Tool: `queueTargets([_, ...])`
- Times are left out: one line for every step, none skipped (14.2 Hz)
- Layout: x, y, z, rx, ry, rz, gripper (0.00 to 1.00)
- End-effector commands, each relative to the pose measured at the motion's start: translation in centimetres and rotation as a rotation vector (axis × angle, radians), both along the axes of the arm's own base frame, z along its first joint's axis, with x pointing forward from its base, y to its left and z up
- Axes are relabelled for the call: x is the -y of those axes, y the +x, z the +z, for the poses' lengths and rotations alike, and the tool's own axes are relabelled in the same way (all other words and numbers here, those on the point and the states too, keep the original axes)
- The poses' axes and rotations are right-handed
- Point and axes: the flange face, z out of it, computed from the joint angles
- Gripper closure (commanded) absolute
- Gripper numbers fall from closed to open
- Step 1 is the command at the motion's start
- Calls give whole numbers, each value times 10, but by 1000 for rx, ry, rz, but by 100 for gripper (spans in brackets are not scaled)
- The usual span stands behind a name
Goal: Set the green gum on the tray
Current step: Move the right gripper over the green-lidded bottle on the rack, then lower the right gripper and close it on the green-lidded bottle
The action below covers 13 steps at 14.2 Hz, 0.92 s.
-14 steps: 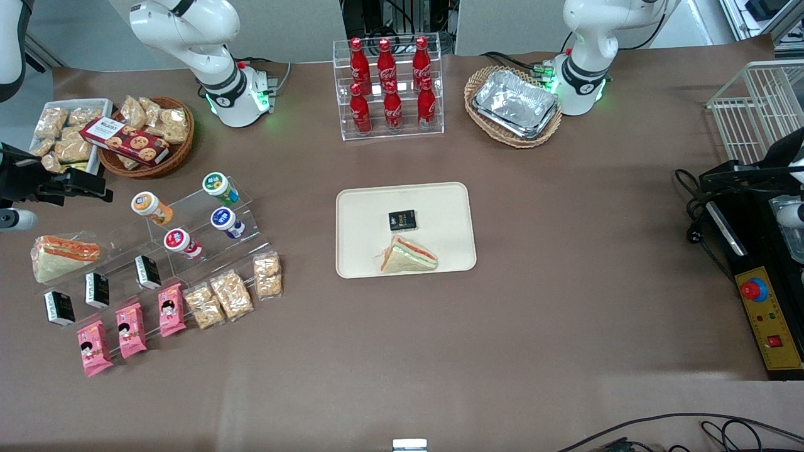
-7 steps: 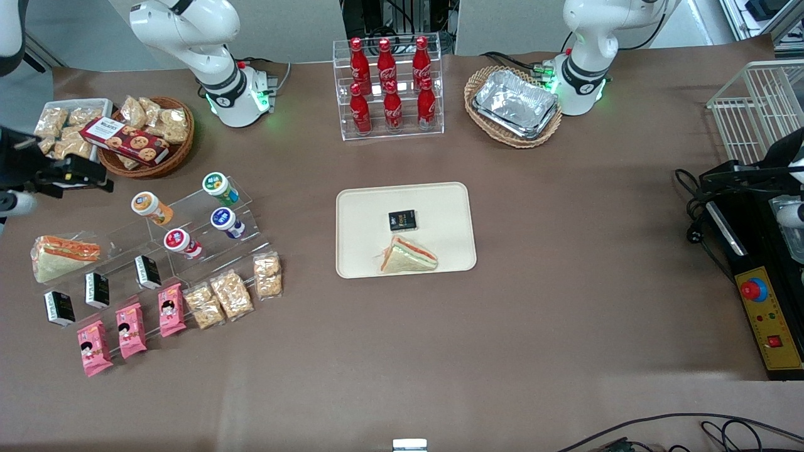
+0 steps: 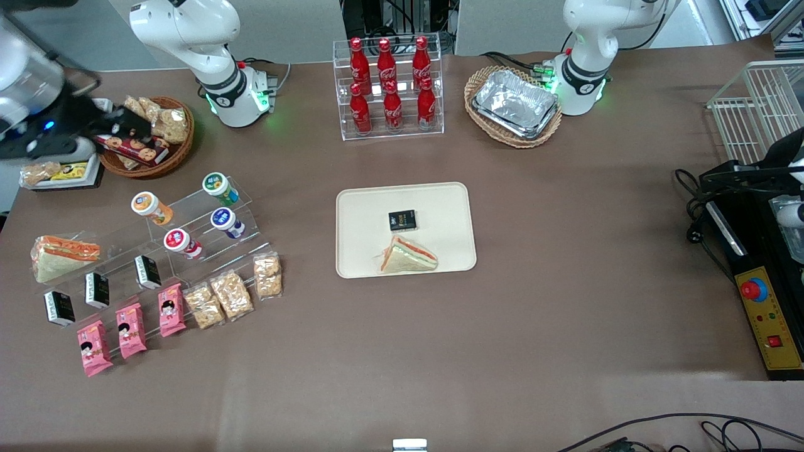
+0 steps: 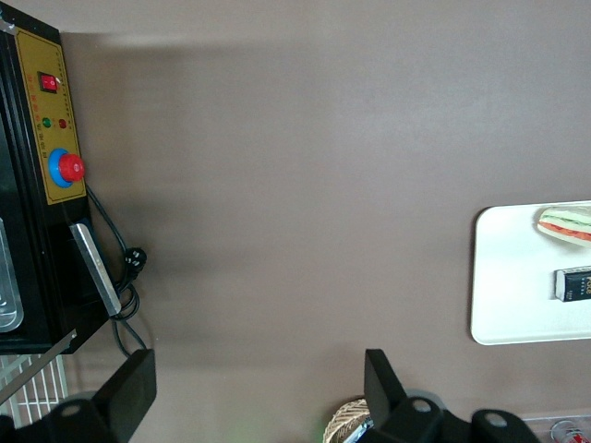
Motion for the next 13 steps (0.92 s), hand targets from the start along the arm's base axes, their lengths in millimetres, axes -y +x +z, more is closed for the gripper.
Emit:
queueTargets([-19,-65,-17,37,-17,-21,0])
queueTargets([-18,-76,-24,57,-18,-25,0])
queueTargets([-16,-86,-30,74,-20,-29,0])
queueTargets([-16,-88,-35,79,-19,-30,0])
queueTargets([-17,-87,-35,81,-10,-31,0])
queueTargets([-17,-88,-35,81,2,-35,0])
queueTargets([-16,-88,-35,83,9,-39,0])
queueTargets([-15,-88,-38,80,20,-44,0])
queueTargets([-14,-88,-45,88,33,-52,1])
queueTargets([-14,-89,-53,108,38,-55,0])
queueTargets([-13,-91,-62,108,39,-59,1])
queueTargets([-12,-90,-68,108,38,-60,1])
queueTargets([-12,-89,-74,108,38,-62,1])
